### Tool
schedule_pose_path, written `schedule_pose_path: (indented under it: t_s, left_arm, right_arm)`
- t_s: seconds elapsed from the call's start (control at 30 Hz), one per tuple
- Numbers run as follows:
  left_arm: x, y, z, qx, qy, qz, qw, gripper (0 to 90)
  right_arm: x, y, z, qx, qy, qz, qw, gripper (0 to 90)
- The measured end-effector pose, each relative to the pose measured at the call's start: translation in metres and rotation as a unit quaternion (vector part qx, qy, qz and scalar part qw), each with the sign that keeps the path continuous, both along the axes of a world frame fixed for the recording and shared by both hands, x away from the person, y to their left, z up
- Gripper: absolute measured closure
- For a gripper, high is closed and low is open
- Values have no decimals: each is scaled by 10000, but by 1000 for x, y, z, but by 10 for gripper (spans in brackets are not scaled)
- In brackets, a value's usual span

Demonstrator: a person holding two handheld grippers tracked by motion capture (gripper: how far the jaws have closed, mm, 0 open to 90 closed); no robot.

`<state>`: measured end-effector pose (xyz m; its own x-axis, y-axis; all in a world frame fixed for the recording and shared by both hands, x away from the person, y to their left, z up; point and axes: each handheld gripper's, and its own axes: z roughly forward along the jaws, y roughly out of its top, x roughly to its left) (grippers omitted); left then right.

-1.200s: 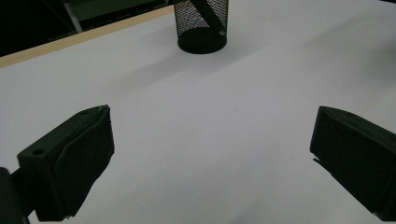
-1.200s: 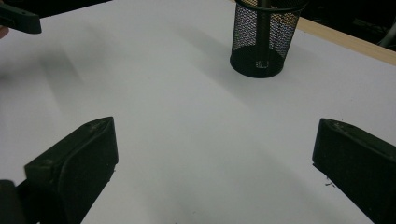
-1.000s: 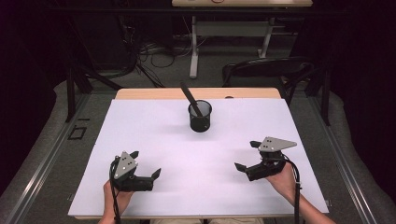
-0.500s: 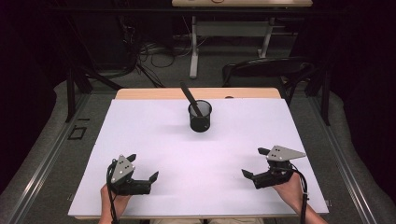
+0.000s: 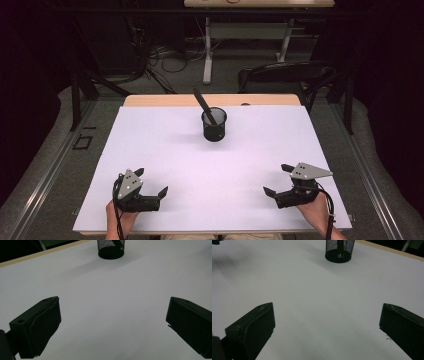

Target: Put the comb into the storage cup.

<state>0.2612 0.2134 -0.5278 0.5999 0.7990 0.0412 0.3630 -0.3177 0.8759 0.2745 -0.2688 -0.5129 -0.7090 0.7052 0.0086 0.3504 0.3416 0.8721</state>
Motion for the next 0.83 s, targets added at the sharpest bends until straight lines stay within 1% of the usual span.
schedule_pose_path:
  t_s: [0.1,0.17,0.27,0.37,0.43,0.5,0.53,0.63,0.7,0.77,0.83]
  left_arm:
    - [0,1,-1,-36,-49,7,10000,0]
    - [0,1,-2,-61,-40,17,10000,0]
    - [0,1,-3,-70,-47,21,10000,0]
    - [-1,0,-3,-23,-103,6,9999,0]
    - [-2,-1,-5,20,-119,-50,9999,0]
    - [-1,-2,-5,83,-128,-72,9999,0]
    - [-1,-2,-5,49,-121,-68,9999,0]
    - [0,-3,-5,37,-100,-84,9999,0]
    - [0,-5,-5,80,-104,-109,9999,0]
    - [-1,-7,-5,72,-127,-110,9998,0]
    - [-2,-7,-4,105,-163,-112,9998,0]
  right_arm:
    - [-4,0,-2,7,-24,3,10000,0]
    - [-7,1,-3,-11,-83,-20,10000,0]
    - [-9,1,-6,22,-71,-17,10000,0]
    - [-11,0,-7,-1,-77,-47,10000,0]
    - [-12,-2,-7,4,-89,-37,10000,0]
    - [-13,-2,-6,-61,-164,-40,9998,0]
    - [-14,-2,-6,-50,-167,-39,9998,0]
    - [-16,-3,-6,-73,-209,-32,9997,0]
    - [-16,-4,-6,-36,-199,-32,9998,0]
    - [-16,-5,-6,2,-202,-43,9998,0]
    - [-16,-6,-6,22,-236,-46,9997,0]
